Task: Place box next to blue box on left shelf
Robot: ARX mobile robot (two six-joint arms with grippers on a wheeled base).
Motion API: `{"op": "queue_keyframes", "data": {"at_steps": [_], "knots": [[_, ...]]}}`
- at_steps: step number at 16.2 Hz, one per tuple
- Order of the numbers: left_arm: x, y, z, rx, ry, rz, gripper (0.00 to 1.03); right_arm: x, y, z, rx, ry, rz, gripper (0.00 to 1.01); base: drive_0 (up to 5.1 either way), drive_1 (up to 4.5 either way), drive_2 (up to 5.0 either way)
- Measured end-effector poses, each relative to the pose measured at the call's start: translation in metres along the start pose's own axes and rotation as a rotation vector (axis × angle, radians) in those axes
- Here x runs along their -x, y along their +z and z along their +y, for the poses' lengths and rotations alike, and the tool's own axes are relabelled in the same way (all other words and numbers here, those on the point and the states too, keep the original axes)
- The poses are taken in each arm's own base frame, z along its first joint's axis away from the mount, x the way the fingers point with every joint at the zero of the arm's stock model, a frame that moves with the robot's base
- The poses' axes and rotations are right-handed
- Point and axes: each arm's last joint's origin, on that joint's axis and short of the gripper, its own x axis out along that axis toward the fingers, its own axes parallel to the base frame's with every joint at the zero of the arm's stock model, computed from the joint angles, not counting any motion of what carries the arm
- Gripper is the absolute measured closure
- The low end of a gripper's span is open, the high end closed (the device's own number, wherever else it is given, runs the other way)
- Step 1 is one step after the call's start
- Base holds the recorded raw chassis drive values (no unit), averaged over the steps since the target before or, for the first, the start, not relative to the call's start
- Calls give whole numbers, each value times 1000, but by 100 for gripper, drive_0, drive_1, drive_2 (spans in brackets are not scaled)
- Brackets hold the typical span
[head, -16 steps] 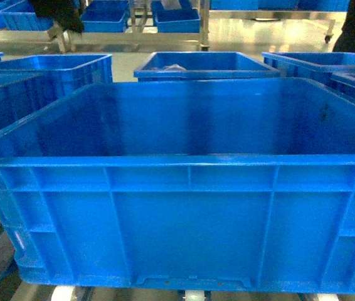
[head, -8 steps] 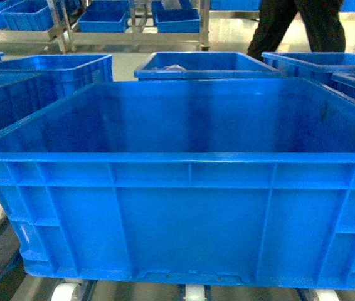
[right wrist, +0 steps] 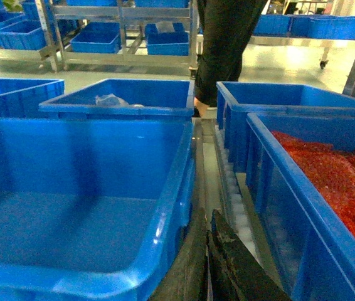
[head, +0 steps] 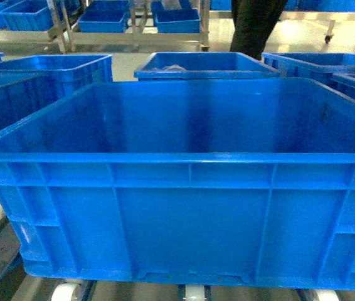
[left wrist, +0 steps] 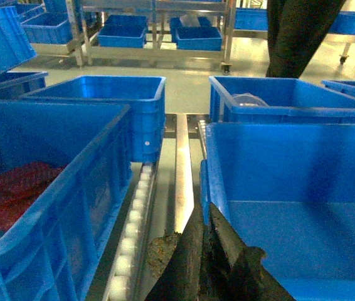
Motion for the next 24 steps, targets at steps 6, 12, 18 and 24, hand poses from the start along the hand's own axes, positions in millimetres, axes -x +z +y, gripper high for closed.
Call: {"op": "queue_keyframes", "data": {"at_steps": [6, 12, 18, 24], "knots": [[36, -18, 15, -1, -5, 0, 101, 34, -18, -10, 0, -5, 2, 100, 0, 0, 0], [54, -26, 15, -1, -4, -19, 101, 52, -25, -10, 0, -4, -19, 100, 0, 0, 0], [68, -24, 15, -1, -5, -25, 101, 65, -24, -10, 0, -3, -22, 100, 0, 0, 0], [79, -28, 15, -1, -4, -1, 101, 79, -31, -9, 0, -1, 33, 100, 0, 0, 0]]}}
